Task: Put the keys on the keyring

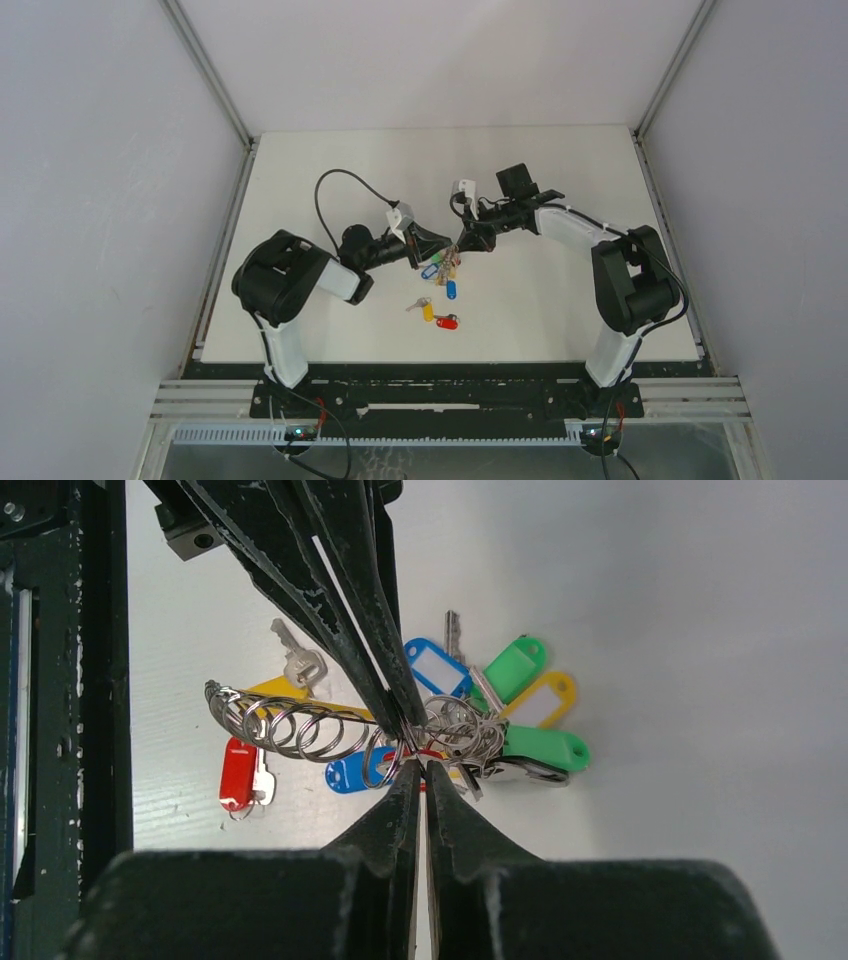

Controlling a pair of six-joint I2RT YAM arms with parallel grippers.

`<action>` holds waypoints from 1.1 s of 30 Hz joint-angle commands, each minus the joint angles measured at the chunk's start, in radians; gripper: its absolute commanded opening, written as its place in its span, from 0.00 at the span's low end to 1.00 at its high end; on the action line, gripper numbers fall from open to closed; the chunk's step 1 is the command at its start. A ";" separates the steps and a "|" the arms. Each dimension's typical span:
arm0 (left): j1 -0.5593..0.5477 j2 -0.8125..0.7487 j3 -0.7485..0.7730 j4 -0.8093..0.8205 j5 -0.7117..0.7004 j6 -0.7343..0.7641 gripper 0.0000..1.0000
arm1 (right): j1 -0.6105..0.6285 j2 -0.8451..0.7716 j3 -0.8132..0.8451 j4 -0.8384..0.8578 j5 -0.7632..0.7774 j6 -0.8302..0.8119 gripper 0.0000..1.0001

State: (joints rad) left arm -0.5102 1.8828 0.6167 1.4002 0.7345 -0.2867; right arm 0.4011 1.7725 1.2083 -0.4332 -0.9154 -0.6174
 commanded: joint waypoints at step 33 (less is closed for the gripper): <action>0.010 -0.080 0.009 0.089 -0.061 -0.055 0.00 | -0.031 -0.097 -0.185 0.521 -0.077 0.332 0.25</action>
State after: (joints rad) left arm -0.5026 1.8526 0.6167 1.4132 0.6605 -0.3405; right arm 0.3798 1.6791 1.0237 -0.0017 -0.9783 -0.3237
